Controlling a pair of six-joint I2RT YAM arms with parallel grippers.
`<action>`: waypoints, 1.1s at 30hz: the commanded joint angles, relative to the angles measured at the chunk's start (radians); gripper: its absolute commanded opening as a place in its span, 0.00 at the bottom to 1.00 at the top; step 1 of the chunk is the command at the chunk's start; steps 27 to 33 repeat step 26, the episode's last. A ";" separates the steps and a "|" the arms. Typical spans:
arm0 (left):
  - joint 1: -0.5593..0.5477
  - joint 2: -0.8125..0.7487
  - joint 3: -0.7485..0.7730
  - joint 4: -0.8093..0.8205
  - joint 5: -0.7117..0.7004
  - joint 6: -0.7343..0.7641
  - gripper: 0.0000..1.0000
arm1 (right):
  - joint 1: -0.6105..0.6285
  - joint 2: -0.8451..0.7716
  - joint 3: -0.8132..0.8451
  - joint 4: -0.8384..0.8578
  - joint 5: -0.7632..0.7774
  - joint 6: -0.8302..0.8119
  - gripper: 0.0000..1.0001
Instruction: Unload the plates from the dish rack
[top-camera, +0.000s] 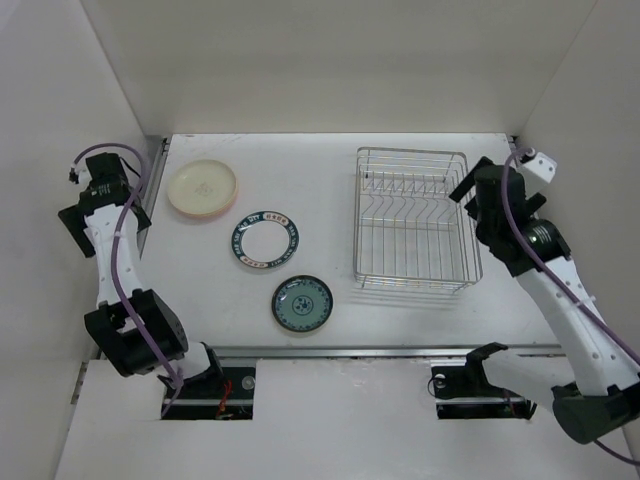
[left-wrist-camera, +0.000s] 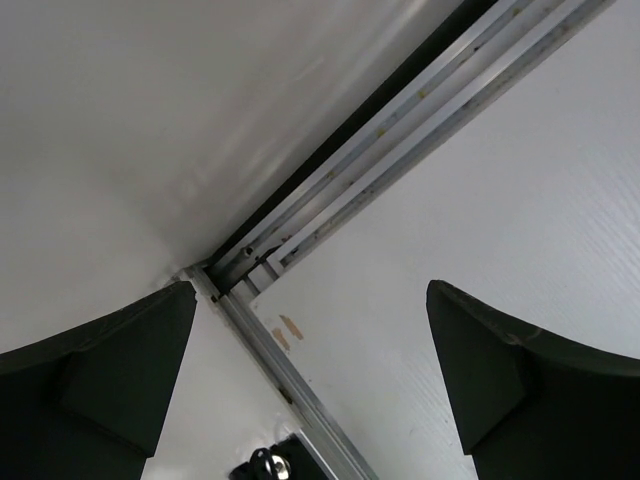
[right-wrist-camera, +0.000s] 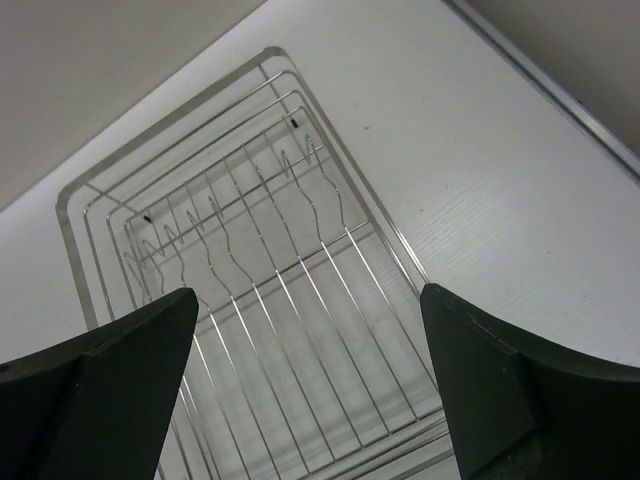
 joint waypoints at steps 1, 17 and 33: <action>0.029 -0.051 -0.032 -0.024 -0.011 -0.034 1.00 | 0.002 -0.084 -0.052 0.063 0.092 0.047 0.99; 0.029 -0.143 -0.051 -0.024 -0.020 -0.034 1.00 | 0.002 -0.128 -0.081 -0.006 0.112 0.097 0.99; 0.029 -0.161 -0.051 -0.024 -0.002 -0.025 1.00 | 0.002 -0.137 -0.081 -0.026 0.121 0.131 0.99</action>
